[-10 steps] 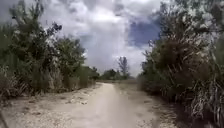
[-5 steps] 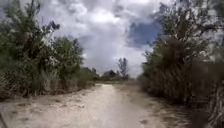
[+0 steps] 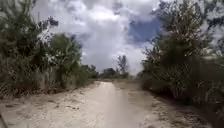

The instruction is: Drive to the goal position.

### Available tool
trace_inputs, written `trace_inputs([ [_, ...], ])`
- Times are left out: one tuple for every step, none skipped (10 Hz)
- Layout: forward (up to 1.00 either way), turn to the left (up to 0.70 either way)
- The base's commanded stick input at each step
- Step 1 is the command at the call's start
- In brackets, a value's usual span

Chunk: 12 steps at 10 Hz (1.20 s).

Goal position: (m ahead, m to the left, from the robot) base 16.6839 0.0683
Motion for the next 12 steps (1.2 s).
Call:
trace_inputs([
  [0.50,0.00],
  [0.50,0.00],
  [0.50,0.00],
  [0.50,0.00],
  [0.50,0.00],
  [0.50,0.07],
  [0.50,0.24],
  [0.50,0.25],
  [0.50,0.25],
  [0.50,0.21],
  [0.50,0.05],
  [0.50,0.00],
])
